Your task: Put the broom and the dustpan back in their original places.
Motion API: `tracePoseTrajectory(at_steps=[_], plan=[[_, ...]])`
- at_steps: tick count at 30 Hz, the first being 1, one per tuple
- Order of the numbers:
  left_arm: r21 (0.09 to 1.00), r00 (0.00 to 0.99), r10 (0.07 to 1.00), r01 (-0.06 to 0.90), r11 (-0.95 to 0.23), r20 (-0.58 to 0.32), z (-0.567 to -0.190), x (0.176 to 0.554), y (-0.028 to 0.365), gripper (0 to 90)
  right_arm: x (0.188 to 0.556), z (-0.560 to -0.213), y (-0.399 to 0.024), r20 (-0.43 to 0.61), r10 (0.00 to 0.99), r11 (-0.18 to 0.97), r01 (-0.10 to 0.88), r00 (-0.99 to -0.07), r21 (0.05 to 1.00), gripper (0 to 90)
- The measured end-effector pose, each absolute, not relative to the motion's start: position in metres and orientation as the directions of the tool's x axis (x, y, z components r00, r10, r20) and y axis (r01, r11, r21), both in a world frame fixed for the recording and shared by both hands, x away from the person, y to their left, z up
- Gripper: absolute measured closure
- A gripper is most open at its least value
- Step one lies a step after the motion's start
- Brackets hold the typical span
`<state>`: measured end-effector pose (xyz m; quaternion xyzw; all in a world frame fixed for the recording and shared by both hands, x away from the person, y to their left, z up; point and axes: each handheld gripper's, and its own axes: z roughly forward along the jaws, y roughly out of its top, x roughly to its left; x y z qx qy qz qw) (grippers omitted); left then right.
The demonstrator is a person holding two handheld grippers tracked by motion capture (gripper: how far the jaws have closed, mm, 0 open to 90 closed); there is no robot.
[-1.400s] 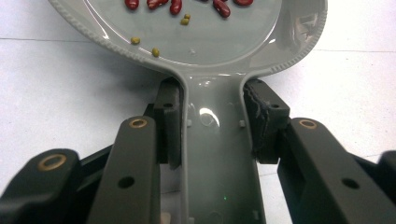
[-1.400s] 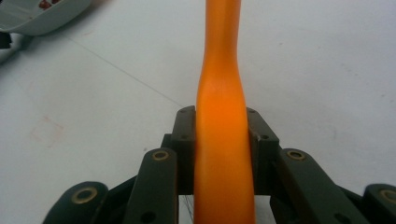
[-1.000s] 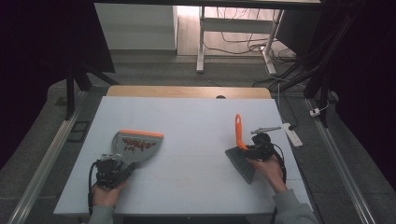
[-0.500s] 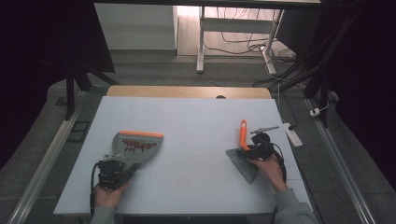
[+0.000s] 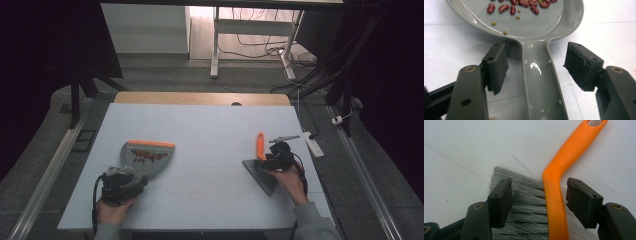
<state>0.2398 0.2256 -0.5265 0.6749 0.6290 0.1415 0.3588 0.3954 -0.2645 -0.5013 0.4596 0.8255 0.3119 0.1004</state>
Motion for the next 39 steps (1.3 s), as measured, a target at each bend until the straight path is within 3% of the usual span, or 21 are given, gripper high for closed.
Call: tracePoseTrajectory(at_steps=[12,24,33,39], plan=[[0.724,0.279,0.933,0.689,-0.029,-0.228,-0.512,0.234,0.230,35.8,0.383,-0.486,-0.266,0.084,0.769,0.418,0.599,-0.633,0.683,40.9],[0.733,0.431,0.888,0.655,-0.186,-0.160,-0.508,0.248,0.228,34.7,0.371,-0.487,-0.263,0.049,0.698,0.486,0.522,-0.715,0.701,40.5],[0.720,0.520,0.830,0.653,-0.235,-0.201,-0.512,0.265,0.226,33.1,0.354,-0.485,-0.266,0.031,0.666,0.492,0.471,-0.745,0.732,40.3],[0.730,0.559,0.797,0.640,-0.238,-0.230,-0.512,0.256,0.228,32.0,0.337,-0.486,-0.275,0.016,0.659,0.479,0.436,-0.752,0.761,40.6]])
